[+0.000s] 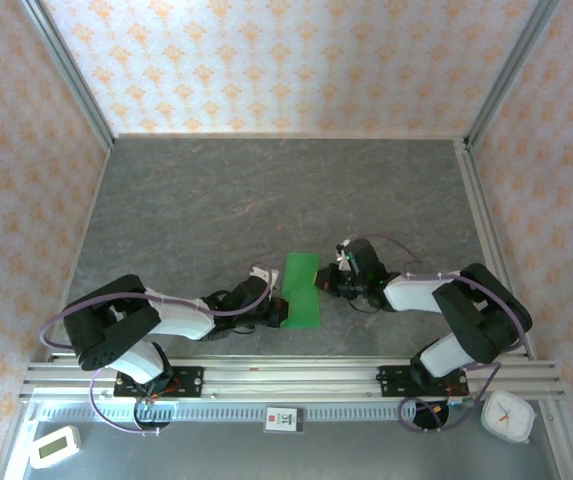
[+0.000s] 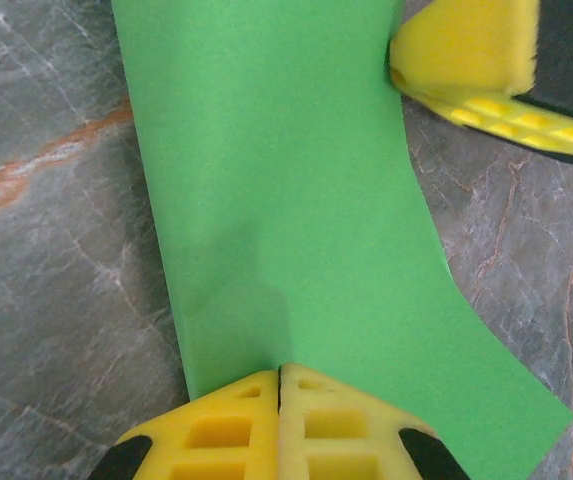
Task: Fold a paper plane with a square sheet of paper (pick it up from the middle)
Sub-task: First fold the square sheet of paper in half at the center of the table.
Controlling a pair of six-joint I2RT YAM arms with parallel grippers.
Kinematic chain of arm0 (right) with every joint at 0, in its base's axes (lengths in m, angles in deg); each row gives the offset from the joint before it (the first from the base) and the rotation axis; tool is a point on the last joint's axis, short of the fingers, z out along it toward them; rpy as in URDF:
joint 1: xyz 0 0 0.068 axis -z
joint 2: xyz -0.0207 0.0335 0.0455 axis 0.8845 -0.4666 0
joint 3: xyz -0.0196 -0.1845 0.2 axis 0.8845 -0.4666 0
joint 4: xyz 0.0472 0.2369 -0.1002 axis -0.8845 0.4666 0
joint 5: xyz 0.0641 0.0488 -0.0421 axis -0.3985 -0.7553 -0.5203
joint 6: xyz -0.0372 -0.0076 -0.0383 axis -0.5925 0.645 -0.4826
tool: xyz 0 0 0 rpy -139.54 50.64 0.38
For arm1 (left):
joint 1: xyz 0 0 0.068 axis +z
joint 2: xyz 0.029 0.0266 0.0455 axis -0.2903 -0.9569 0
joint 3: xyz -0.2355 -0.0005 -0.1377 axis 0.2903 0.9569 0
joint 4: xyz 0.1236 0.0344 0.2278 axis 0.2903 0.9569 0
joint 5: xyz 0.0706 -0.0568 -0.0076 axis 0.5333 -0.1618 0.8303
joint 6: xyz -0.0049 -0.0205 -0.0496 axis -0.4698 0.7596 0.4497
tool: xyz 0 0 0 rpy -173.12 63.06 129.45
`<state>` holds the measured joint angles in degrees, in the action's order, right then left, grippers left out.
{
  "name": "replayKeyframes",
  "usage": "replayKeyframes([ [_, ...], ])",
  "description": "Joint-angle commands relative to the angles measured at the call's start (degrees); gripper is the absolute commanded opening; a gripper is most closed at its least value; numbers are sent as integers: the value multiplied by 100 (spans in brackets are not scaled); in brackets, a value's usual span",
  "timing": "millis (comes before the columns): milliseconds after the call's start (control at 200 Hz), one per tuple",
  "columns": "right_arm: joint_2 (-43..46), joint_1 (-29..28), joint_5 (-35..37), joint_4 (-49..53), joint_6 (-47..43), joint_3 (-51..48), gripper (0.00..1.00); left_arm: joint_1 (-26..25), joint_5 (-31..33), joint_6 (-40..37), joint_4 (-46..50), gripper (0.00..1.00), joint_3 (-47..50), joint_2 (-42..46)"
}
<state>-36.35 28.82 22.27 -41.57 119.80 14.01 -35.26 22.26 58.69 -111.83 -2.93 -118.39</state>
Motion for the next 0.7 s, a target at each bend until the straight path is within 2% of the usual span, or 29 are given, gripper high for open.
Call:
replayKeyframes([
  [0, 84, -99, 176, 199, -87, 140, 0, -43, 217, 45, 341, 0, 117, -272],
  [365, -752, -223, 327, -330, 70, -112, 0, -47, 211, 40, 394, 0, 59, -243],
  [541, -825, -224, 560, -185, 0, -260, 0, -50, 221, 23, 617, 0, -120, 8],
  [696, -841, -223, 796, 115, -162, -266, 0, -37, 334, -13, 1100, 0, -649, 471],
])
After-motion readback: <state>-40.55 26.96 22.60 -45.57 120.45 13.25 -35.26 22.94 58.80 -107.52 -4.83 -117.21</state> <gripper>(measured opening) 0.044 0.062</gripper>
